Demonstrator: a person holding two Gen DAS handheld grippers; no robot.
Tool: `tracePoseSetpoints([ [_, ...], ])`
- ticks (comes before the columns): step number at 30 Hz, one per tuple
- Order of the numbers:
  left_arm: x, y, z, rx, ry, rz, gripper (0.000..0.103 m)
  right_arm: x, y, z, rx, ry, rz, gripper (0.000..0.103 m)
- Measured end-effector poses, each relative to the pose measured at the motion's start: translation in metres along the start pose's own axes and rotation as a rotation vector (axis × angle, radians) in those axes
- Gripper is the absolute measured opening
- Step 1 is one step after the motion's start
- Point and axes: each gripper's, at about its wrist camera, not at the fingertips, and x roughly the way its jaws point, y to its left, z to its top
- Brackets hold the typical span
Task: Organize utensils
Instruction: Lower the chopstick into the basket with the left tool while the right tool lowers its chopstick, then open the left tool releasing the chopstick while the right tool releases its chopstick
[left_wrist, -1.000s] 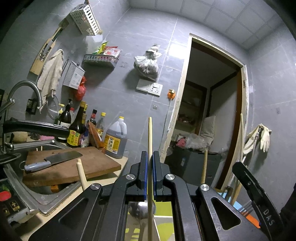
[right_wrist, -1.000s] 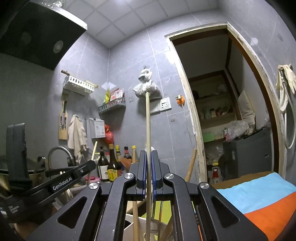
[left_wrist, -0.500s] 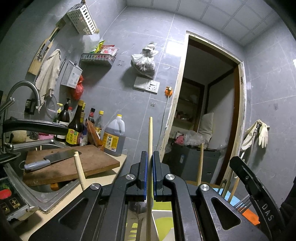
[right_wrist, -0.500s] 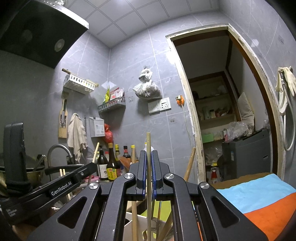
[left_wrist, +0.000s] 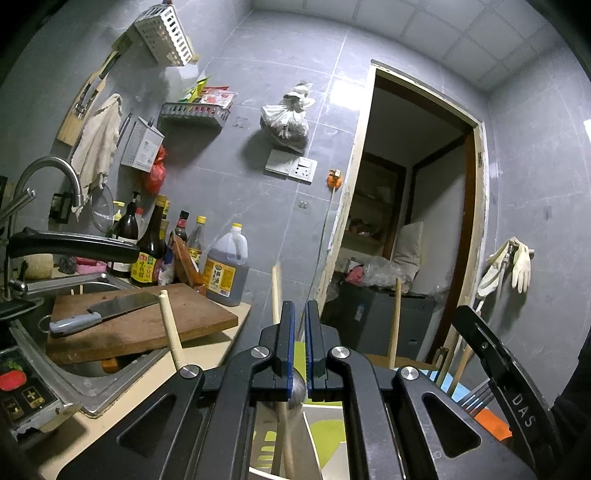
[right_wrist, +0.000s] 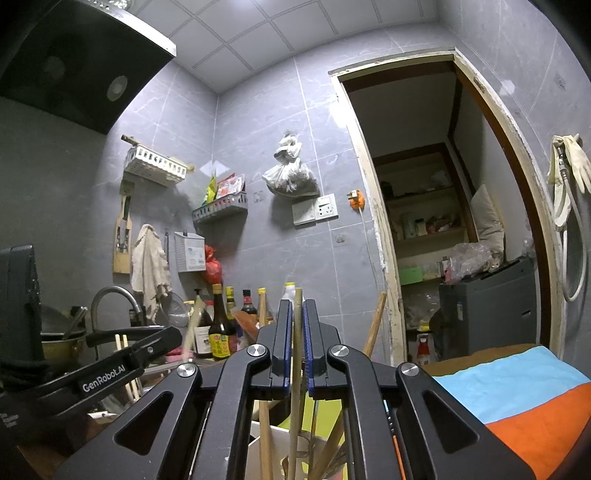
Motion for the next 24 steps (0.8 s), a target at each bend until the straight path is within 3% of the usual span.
tracePoseSetpoints([
  [24, -0.0050, -0.0044, -0.0018, 0.024, -0.010, 0.004, 0.003, -0.0007, -0.0007, 0.0008, -0.002, -0.001, -0.002, 0.009],
])
